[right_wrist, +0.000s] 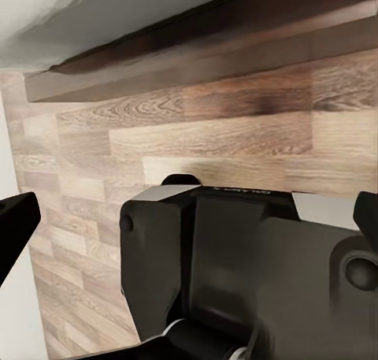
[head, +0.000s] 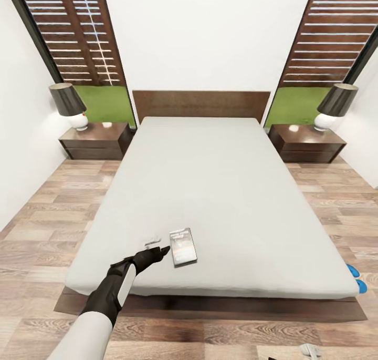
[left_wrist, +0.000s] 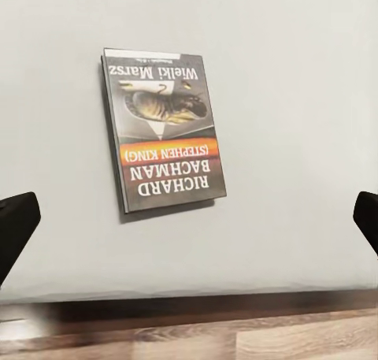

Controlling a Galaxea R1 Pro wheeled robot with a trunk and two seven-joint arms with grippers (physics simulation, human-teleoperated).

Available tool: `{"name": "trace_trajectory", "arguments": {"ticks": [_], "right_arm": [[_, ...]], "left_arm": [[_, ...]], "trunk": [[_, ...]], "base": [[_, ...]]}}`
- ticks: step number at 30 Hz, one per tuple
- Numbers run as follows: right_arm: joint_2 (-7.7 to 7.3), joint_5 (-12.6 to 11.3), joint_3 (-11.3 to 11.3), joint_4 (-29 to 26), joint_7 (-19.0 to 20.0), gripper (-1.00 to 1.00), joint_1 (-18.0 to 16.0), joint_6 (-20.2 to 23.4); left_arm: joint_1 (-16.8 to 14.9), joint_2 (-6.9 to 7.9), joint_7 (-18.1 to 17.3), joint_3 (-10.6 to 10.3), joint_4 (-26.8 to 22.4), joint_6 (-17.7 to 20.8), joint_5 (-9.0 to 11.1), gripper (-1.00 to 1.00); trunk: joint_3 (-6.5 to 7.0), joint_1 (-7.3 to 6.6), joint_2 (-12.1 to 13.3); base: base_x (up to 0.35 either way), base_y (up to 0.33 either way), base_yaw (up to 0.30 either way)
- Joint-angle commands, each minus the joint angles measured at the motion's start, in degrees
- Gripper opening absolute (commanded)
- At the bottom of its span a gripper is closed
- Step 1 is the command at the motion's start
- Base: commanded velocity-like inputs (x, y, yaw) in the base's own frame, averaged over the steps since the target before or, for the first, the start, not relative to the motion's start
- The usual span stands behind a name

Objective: In the bedroom, move the book from the bed onto either nightstand, and place the two sandals side by side next to the bed.

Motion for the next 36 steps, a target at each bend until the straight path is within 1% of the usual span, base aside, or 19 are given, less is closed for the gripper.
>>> {"name": "trace_trajectory", "arguments": {"ticks": [1,5,14,24,27,30,33,34,36], "right_arm": [[-0.01,-0.1,-0.1,0.0,0.2,1.00,0.0,0.3],[-0.01,-0.1,-0.1,0.0,0.2,1.00,0.0,0.2],[-0.01,-0.1,-0.1,0.0,0.2,1.00,0.0,0.2],[-0.01,-0.1,-0.1,0.0,0.2,1.00,0.0,0.2],[-0.01,-0.1,-0.1,0.0,0.2,1.00,0.0,0.2],[-0.01,-0.1,0.0,0.0,0.2,1.00,0.0,0.2],[0.05,-0.1,0.1,-0.1,0.2,1.00,0.0,0.2],[0.09,-0.1,0.2,-0.1,0.2,1.00,0.0,0.2],[0.08,-0.1,0.2,-0.1,0.2,1.00,0.0,0.2]], "left_arm": [[0.0,-0.07,-0.2,0.3,-0.1,0.5,0.5,1.00],[0.0,-0.08,-0.2,0.3,-0.1,0.5,0.5,1.00],[0.0,-0.07,-0.3,0.3,-0.1,0.5,0.5,1.00],[0.0,-0.08,-0.3,0.3,-0.1,0.5,0.5,1.00],[0.0,-0.08,-0.3,0.2,-0.1,0.5,0.5,1.00],[0.0,-0.19,-0.3,-0.6,-0.1,0.5,0.5,1.00],[-0.1,-0.29,-0.2,-2.6,-0.8,0.8,0.6,1.00],[-0.4,-0.34,-0.1,-3.0,-1.7,1.4,0.6,1.00],[-2.1,-0.38,0.0,-3.3,-2.8,3.8,0.8,1.00]], "trunk": [[-0.09,0.05,-0.1],[-0.09,0.05,-0.1],[-0.09,0.05,-0.1],[-0.09,0.05,-0.1],[-0.09,0.05,-0.1],[-0.09,0.05,-0.1],[-0.09,0.05,-0.1],[-0.09,0.05,-0.1],[-0.09,0.05,-0.1]], "base": [[0.199,0.000,0.000],[0.202,0.000,0.000],[0.057,0.000,0.000],[0.281,0.000,0.000],[0.143,0.000,0.000],[0.039,0.000,0.000],[0.012,0.000,0.000],[0.005,0.000,0.000],[0.003,0.000,0.000]]}}
